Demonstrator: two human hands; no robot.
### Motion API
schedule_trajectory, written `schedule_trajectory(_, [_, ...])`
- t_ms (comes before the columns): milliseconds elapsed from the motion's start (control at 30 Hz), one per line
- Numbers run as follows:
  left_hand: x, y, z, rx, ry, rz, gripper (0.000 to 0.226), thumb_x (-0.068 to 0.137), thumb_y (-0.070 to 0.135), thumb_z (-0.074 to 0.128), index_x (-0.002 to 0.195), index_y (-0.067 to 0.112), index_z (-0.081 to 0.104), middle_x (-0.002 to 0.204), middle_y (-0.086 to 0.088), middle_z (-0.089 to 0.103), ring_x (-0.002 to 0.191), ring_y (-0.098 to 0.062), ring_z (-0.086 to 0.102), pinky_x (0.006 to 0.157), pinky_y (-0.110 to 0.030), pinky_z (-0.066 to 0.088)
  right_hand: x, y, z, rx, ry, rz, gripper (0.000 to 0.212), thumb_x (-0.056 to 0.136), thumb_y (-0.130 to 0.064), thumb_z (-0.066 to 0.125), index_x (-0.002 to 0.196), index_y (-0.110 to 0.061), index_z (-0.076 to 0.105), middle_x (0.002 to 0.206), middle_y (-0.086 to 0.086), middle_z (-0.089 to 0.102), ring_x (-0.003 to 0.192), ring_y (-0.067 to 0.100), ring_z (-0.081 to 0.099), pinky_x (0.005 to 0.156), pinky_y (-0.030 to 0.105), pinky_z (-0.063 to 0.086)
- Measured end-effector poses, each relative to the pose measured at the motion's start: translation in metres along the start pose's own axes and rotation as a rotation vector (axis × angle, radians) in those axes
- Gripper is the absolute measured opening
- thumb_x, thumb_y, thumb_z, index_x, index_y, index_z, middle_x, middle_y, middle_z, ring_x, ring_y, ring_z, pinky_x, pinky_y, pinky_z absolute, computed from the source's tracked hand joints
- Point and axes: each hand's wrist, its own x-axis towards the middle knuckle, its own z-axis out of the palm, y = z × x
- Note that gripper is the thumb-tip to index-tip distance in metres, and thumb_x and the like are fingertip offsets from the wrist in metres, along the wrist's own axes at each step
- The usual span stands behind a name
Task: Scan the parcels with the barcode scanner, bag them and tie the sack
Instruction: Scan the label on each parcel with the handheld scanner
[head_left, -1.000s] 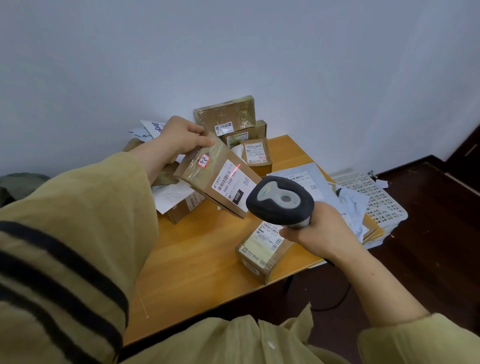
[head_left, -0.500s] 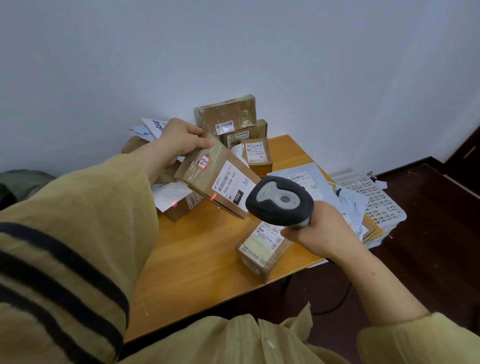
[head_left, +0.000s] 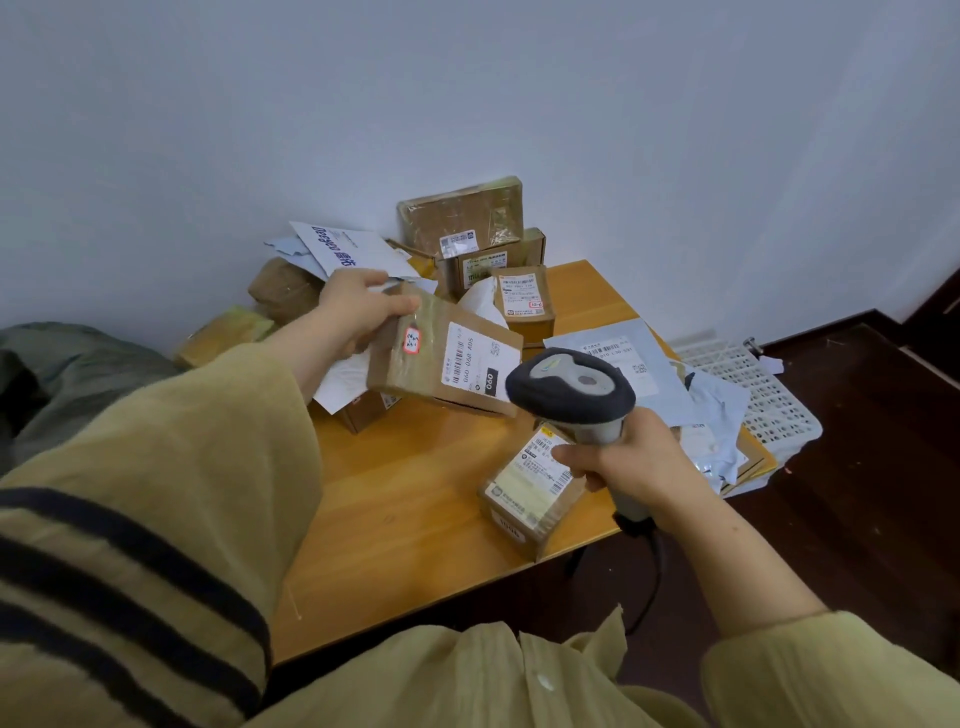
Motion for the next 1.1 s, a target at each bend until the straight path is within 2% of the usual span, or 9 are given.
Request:
schedule_trajectory(100, [-0.008, -0.044, 0.013, -0.06, -0.056, -0.117, 0.051, 0.086, 0.015, 0.068, 0.133, 0.007, 0.049, 0.118, -0.009, 0.059, 0.097, -0.022, 0.059, 0.083, -0.039, 0.052, 0.016, 0.027, 0.009, 0.178, 0.018, 0.137, 0.018, 0.077, -0.006, 0.075, 0.091, -0.007, 0.064, 0.084, 0.013, 0.069, 0.078, 0.026, 0.067, 0.076, 0.045, 0.058])
schedule_trajectory(200, [-0.018, -0.093, 0.033, -0.092, -0.049, -0.234, 0.025, 0.092, 0.012, 0.059, 0.117, 0.009, 0.055, 0.113, -0.012, 0.059, 0.089, -0.023, 0.057, 0.074, -0.036, 0.052, 0.026, 0.052, 0.022, 0.199, 0.006, 0.232, 0.023, 0.078, -0.008, 0.075, 0.087, -0.022, 0.059, 0.09, -0.002, 0.063, 0.086, 0.016, 0.058, 0.083, 0.043, 0.053])
schedule_trajectory(367, [-0.022, -0.152, 0.057, -0.046, -0.097, -0.375, 0.016, 0.096, 0.015, 0.052, 0.106, 0.005, 0.059, 0.125, -0.021, 0.057, 0.106, -0.032, 0.055, 0.093, -0.043, 0.045, 0.037, 0.072, 0.043, 0.229, 0.024, 0.307, 0.025, 0.077, -0.007, 0.076, 0.086, -0.023, 0.059, 0.083, -0.003, 0.06, 0.074, 0.01, 0.054, 0.069, 0.03, 0.048])
schedule_trajectory(467, [-0.013, -0.163, 0.058, 0.455, -0.088, -0.178, 0.043, 0.094, 0.027, 0.054, 0.131, 0.004, 0.051, 0.138, -0.018, 0.046, 0.125, -0.032, 0.045, 0.102, -0.038, 0.037, 0.044, 0.071, 0.05, 0.19, 0.01, 0.294, 0.022, 0.078, -0.008, 0.075, 0.09, -0.019, 0.06, 0.078, -0.005, 0.059, 0.071, 0.009, 0.053, 0.059, 0.023, 0.044])
schedule_trajectory(600, [0.004, -0.151, 0.046, 0.786, 0.255, 0.202, 0.041, 0.083, 0.02, 0.067, 0.121, 0.015, 0.053, 0.125, -0.011, 0.044, 0.116, -0.029, 0.041, 0.095, -0.036, 0.036, 0.051, 0.061, 0.055, 0.008, 0.052, 0.273, 0.024, 0.076, -0.012, 0.075, 0.093, -0.018, 0.059, 0.09, 0.0, 0.063, 0.087, 0.021, 0.06, 0.079, 0.043, 0.054])
schedule_trajectory(700, [0.03, -0.151, 0.036, 0.866, 0.285, 0.166, 0.06, 0.078, 0.019, 0.073, 0.13, 0.013, 0.042, 0.134, -0.015, 0.038, 0.124, -0.033, 0.035, 0.1, -0.041, 0.032, 0.056, 0.048, 0.058, -0.034, 0.09, 0.232, 0.018, 0.076, -0.014, 0.075, 0.078, -0.019, 0.058, 0.079, 0.002, 0.064, 0.08, 0.024, 0.062, 0.078, 0.048, 0.056])
schedule_trajectory(800, [0.053, -0.16, 0.024, 0.986, 0.191, 0.075, 0.083, 0.08, 0.019, 0.071, 0.146, 0.009, 0.021, 0.148, -0.02, 0.022, 0.138, -0.036, 0.02, 0.109, -0.045, 0.026, 0.059, 0.032, 0.062, 0.001, 0.097, 0.203, 0.016, 0.077, -0.014, 0.075, 0.082, -0.016, 0.06, 0.08, 0.003, 0.064, 0.084, 0.026, 0.063, 0.079, 0.049, 0.055])
schedule_trajectory(900, [0.061, -0.162, 0.015, 1.102, 0.145, 0.078, 0.061, 0.088, 0.011, 0.054, 0.143, 0.004, 0.029, 0.144, -0.018, 0.034, 0.135, -0.034, 0.029, 0.104, -0.047, 0.033, 0.062, 0.018, 0.069, 0.005, 0.096, 0.161, 0.023, 0.077, -0.011, 0.073, 0.096, -0.002, 0.063, 0.091, 0.016, 0.069, 0.088, 0.032, 0.064, 0.078, 0.052, 0.055])
schedule_trajectory(1100, [0.06, -0.136, -0.011, 0.904, 0.278, 0.166, 0.029, 0.093, 0.0, 0.037, 0.113, 0.009, 0.055, 0.11, -0.019, 0.058, 0.102, -0.039, 0.055, 0.071, -0.046, 0.047, 0.064, 0.0, 0.08, 0.057, 0.06, 0.117, 0.015, 0.077, -0.012, 0.075, 0.082, -0.013, 0.061, 0.086, 0.015, 0.069, 0.083, 0.033, 0.065, 0.078, 0.052, 0.055])
